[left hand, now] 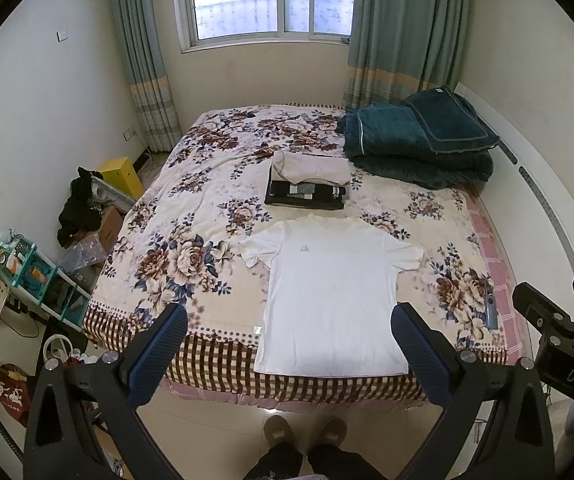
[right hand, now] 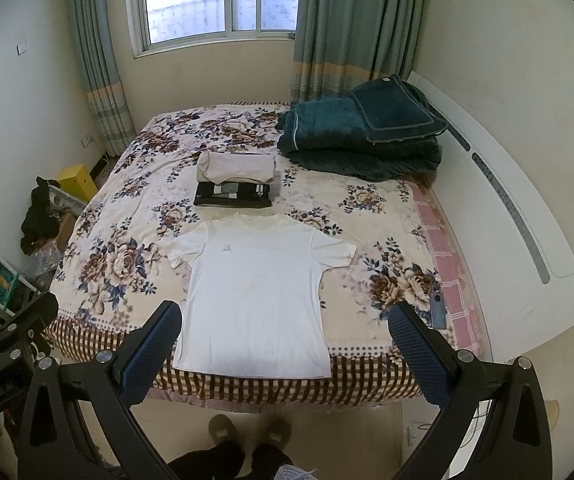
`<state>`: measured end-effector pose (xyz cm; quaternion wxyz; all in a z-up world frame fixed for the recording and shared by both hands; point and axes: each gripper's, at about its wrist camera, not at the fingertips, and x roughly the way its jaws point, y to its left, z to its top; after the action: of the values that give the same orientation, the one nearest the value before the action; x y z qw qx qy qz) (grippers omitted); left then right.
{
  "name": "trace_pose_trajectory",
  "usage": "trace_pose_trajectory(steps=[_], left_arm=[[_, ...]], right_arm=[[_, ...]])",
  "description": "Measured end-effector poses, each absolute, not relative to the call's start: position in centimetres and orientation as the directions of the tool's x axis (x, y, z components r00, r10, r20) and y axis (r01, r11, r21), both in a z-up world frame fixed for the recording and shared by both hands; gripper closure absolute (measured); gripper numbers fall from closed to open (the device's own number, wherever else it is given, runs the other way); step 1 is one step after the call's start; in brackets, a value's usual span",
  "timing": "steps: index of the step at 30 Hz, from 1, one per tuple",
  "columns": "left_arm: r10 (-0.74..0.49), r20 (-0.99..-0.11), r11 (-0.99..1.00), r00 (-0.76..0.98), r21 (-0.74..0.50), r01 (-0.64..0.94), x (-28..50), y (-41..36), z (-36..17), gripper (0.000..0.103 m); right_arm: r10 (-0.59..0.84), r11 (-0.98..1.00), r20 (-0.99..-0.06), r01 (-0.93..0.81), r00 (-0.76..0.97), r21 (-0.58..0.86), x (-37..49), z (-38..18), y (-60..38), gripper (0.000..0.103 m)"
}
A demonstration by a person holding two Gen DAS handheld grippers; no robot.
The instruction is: Fold small clothes
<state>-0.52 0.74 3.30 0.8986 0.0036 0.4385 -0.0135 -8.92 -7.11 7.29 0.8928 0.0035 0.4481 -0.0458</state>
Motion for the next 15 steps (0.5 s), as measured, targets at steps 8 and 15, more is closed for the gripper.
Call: trace_pose_trajectory(steps=[8,15], left_arm=[[-0.022,-0.785,1.0,0.619,-0.005,0.029,-0.1,0.6,3.3,0.0],[-0.03,-0.783,0.999,0.622,-0.011,0.034,0.6,0.8,3.3,0.0]], right_arm=[[-0.079,0.996,-0.799,0.085,0.597,-0.035,-9.1,7.2,-7.0,0.0],[-0.079,0.996,-0.798,0.085,0.598,-0.035,-9.1,7.0,-7.0,0.0]])
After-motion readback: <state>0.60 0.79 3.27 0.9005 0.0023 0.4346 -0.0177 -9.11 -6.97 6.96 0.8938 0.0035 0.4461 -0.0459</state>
